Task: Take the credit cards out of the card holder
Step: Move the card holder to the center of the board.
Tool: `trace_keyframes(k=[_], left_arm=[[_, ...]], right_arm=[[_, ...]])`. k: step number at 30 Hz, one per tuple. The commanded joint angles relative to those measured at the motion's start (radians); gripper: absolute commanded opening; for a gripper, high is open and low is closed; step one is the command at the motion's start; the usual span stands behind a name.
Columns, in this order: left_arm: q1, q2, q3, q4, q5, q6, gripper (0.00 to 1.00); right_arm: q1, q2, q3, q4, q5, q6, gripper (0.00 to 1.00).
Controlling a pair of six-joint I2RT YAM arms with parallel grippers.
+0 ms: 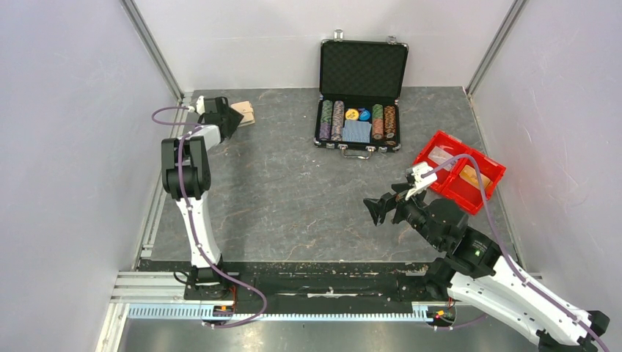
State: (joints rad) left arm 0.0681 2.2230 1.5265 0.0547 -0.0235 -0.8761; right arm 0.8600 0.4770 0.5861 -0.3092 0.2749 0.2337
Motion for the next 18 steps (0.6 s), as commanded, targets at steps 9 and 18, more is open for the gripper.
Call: trace_keyframes(k=[9,18], left_arm=[[0.012,0.087,0.116,-0.098,-0.001,-0.068,0.49],[0.006,0.076,0.161,-0.234,0.019,-0.055,0.05]], right_arm=[[0.003,-0.001,0.035,0.032,0.023,0.02,0.98],[0.004,-0.038,0.038,0.022,0.046,0.081,0.98]])
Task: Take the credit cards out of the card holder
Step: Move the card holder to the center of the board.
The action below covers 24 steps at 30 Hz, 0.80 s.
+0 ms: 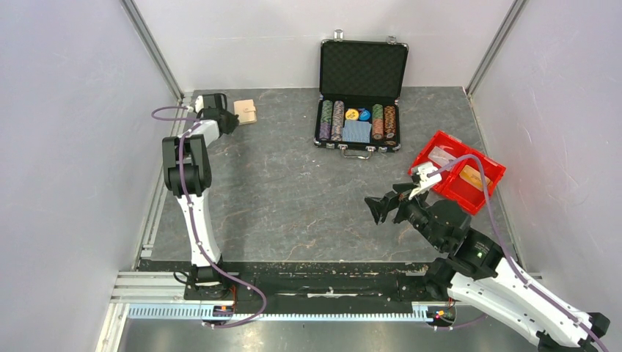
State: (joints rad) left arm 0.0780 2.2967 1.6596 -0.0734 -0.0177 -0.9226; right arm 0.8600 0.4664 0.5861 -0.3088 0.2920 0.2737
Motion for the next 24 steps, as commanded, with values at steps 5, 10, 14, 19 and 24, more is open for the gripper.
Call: trace_keyframes(k=[5,10,14,19,24], left_arm=[[-0.011,-0.05,-0.009,-0.151,0.038,0.023,0.02],[-0.033,-0.169,-0.119,-0.157,0.039,0.071,0.02],[-0.044,-0.295,-0.31,-0.088,0.103,0.073,0.02],[-0.066,-0.499,-0.641,0.036,0.19,0.035,0.02],[-0.177,-0.724,-0.88,0.065,0.193,0.025,0.02]], right_arm=[[0.003,-0.036,0.047,0.009,0.002,0.052,0.98],[0.004,-0.055,0.041,-0.016,-0.012,0.086,0.98],[0.003,-0.08,0.02,-0.019,-0.014,0.103,0.98],[0.003,-0.095,0.018,-0.068,0.008,0.118,0.98],[0.002,-0.112,0.013,-0.117,0.03,0.139,0.98]])
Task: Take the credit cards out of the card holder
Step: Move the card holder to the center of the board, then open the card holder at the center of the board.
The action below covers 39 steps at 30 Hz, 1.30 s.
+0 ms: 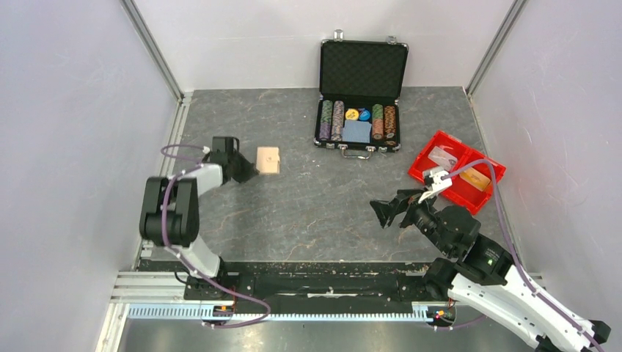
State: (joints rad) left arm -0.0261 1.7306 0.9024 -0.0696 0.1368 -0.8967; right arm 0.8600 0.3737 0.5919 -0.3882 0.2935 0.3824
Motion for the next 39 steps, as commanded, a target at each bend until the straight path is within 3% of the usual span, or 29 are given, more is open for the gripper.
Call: trace_keyframes(k=[1,10,12,17,20,22,25,30,33,39], left_arm=[[-0.11,-0.212,-0.157,0.06,0.032,-0.006,0.02],[-0.475,-0.573,-0.348,-0.045,-0.104,-0.075,0.02],[-0.543,-0.642,-0.393,-0.068,-0.132,-0.109,0.02],[-0.703,-0.794,-0.542,-0.055,-0.208,-0.236,0.02],[-0.77,-0.827,-0.617,0.008,-0.17,-0.282,0.04],[-0.794,-0.835,-0.624,0.009,-0.142,-0.274,0.11],[-0.804,-0.867,-0.618,-0.02,-0.141,-0.246,0.3],[-0.802,-0.948,-0.501,-0.23,-0.246,-0.131,0.55],[-0.802,-0.988,-0.349,-0.403,-0.363,0.002,0.64],[-0.802,-1.043,-0.065,-0.649,-0.517,0.266,0.74]], right_arm=[[0.003,-0.026,0.001,-0.042,0.028,0.034,0.98],[0.002,-0.037,-0.058,-0.104,0.078,0.133,0.99],[0.003,-0.028,-0.066,-0.107,0.081,0.165,0.95],[0.004,0.016,-0.087,-0.095,0.07,0.235,0.92],[0.004,0.06,-0.108,-0.067,0.044,0.273,0.9],[0.004,0.096,-0.121,-0.033,0.009,0.3,0.86],[0.004,0.171,-0.131,0.018,-0.046,0.333,0.79],[0.019,0.317,-0.146,0.118,-0.108,0.39,0.65],[0.067,0.395,-0.135,0.162,-0.078,0.412,0.58],[0.197,0.585,-0.045,0.198,0.043,0.434,0.55]])
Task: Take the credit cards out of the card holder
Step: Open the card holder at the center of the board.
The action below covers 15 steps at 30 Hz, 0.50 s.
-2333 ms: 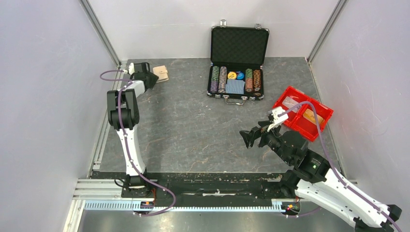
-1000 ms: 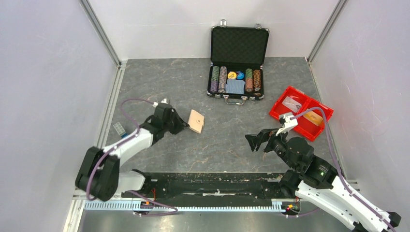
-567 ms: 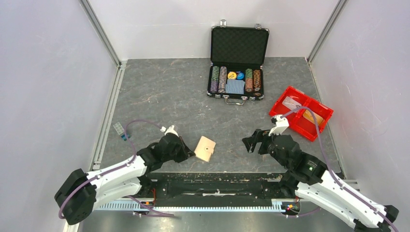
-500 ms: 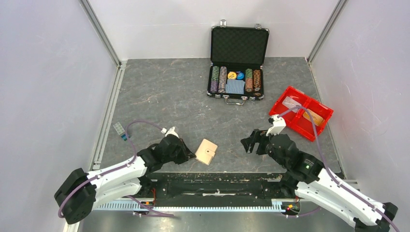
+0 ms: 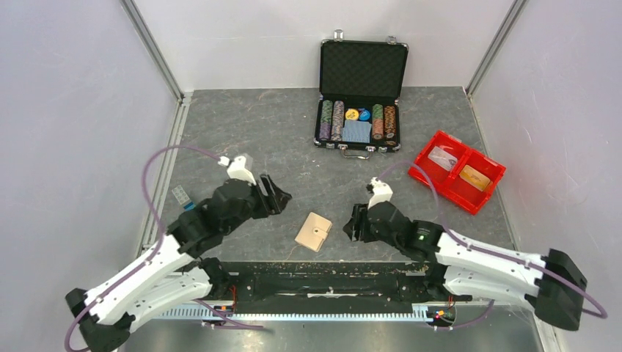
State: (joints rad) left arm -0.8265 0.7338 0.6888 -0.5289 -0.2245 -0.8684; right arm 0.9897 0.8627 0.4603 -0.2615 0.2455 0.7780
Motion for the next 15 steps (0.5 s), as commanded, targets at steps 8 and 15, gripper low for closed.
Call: trace_keyframes(k=[8,15], left_arm=[[-0.002,-0.218,0.163,-0.27,-0.152,0.405,0.77],[-0.001,-0.388,0.102,-0.261,-0.181,0.406,0.81]], right_arm=[[0.232,0.421,0.317,-0.049,0.264,0.267,0.5],[0.275,0.658,0.508,-0.201,0.323,0.408,0.45]])
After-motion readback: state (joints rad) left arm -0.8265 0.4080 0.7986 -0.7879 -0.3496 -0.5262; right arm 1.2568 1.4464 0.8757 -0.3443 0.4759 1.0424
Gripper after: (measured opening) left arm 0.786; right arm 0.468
